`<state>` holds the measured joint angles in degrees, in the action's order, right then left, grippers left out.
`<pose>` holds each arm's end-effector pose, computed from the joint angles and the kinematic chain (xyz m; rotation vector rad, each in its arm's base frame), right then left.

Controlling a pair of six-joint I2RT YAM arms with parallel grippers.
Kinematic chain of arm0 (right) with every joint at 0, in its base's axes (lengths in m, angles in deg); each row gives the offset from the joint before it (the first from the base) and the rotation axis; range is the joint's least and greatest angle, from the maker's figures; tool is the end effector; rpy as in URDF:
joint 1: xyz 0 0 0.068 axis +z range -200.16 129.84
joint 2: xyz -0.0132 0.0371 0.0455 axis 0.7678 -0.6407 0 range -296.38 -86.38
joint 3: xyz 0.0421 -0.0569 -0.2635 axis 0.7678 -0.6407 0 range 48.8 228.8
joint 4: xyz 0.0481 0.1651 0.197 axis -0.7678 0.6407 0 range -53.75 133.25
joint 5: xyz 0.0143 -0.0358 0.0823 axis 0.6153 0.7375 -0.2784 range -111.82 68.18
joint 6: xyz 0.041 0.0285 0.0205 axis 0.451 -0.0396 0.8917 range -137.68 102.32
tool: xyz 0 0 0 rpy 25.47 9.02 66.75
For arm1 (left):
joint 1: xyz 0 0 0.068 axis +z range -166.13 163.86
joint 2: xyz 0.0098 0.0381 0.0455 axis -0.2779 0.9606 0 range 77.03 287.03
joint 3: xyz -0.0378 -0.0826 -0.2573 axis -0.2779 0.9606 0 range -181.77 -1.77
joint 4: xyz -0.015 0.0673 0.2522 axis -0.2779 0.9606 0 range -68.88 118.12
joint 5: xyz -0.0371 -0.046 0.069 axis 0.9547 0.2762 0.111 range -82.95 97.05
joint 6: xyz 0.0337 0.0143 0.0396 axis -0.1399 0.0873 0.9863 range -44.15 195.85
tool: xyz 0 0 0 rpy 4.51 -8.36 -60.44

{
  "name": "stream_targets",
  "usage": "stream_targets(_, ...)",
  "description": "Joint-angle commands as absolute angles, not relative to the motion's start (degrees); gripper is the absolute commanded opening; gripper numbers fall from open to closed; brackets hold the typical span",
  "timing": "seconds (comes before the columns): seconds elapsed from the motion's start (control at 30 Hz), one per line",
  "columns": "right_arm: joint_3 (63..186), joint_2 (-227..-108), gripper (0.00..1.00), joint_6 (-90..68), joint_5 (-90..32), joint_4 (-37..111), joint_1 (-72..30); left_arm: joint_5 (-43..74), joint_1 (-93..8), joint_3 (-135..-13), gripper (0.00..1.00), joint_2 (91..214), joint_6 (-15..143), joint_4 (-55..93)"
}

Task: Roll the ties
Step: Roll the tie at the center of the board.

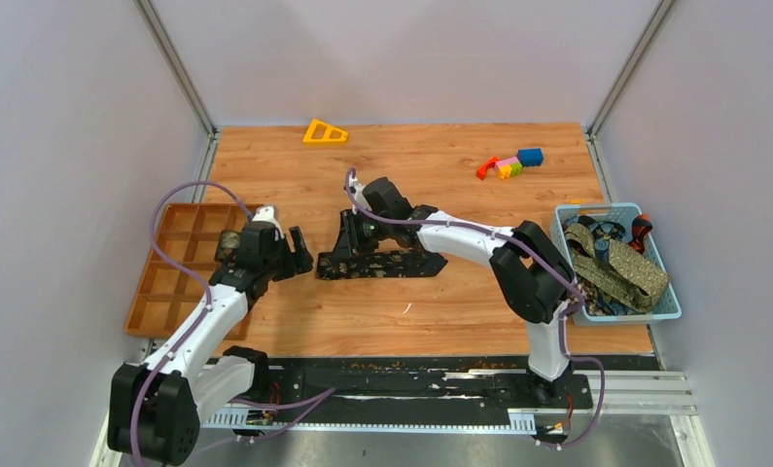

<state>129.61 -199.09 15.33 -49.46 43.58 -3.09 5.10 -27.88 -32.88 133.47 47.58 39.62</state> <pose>0.2899 0.3360 0.2118 -0.5904 2.4251 1.2238 0.1962 -0.0396 0.2071 -0.3555 2.3289 -0.3058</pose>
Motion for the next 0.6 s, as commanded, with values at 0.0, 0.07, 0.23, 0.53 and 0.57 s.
stream_targets(0.0, 133.0, -200.7, 0.22, 16.1, -49.9, 44.9, -2.5, 6.0, -27.0, -31.2, 0.88, 131.0, 46.5, 34.5)
stream_targets(0.07, 133.4, -201.4, 0.21, 16.1, -49.7, 45.2, -2.4, 5.6, -26.9, -30.4, 0.94, 130.1, 46.2, 33.7)
stream_targets(0.23, 134.8, -203.4, 0.19, 16.0, -49.3, 45.7, -2.3, 6.7, -26.6, -29.1, 1.00, 129.7, 45.9, 31.5)
stream_targets(0.53, 135.2, -205.0, 0.14, 14.6, -46.5, 47.4, -2.4, 13.4, -26.2, -27.3, 1.00, 131.2, 45.9, 26.4)
stream_targets(0.57, 135.0, -205.1, 0.14, 14.5, -46.3, 47.5, -2.4, 13.9, -26.2, -27.3, 1.00, 131.5, 45.9, 26.1)
